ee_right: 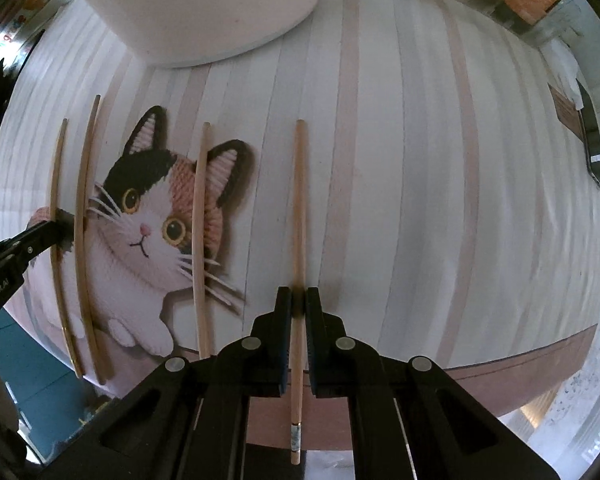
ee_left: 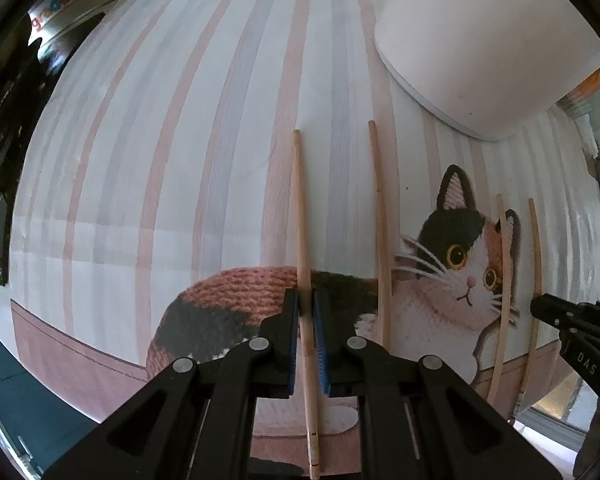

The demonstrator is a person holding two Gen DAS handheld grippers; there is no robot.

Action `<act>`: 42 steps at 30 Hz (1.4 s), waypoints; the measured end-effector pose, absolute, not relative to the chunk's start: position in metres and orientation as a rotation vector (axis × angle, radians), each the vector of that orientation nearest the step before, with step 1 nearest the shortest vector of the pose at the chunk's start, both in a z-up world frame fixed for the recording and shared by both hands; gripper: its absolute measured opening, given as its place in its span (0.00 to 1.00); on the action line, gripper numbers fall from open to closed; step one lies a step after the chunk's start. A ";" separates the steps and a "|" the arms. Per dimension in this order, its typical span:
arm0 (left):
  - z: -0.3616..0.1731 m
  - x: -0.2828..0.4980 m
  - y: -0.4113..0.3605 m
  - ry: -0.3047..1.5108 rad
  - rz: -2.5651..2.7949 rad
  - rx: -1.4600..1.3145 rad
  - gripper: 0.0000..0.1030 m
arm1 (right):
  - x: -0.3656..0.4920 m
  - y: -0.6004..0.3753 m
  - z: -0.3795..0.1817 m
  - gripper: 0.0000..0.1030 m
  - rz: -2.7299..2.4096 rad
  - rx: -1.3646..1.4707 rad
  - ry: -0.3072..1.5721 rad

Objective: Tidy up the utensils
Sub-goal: 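Raise both held chopsticks upright and carry them over the pink holder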

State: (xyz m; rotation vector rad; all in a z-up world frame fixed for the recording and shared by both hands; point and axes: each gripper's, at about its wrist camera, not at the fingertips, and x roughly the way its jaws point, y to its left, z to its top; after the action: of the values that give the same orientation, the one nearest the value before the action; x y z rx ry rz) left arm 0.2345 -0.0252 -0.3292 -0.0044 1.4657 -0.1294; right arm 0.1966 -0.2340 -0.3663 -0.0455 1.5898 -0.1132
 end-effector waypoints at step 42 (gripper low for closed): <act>0.030 0.253 -0.044 0.665 -0.318 -0.222 0.04 | 0.233 -0.254 -0.074 0.06 -0.072 0.299 0.744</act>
State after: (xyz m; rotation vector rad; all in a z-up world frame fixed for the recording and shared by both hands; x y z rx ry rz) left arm 0.2532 -0.0436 0.0299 -0.2219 0.6654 -0.3184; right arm 0.2334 -0.2545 -0.0745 0.2989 0.7440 -0.0723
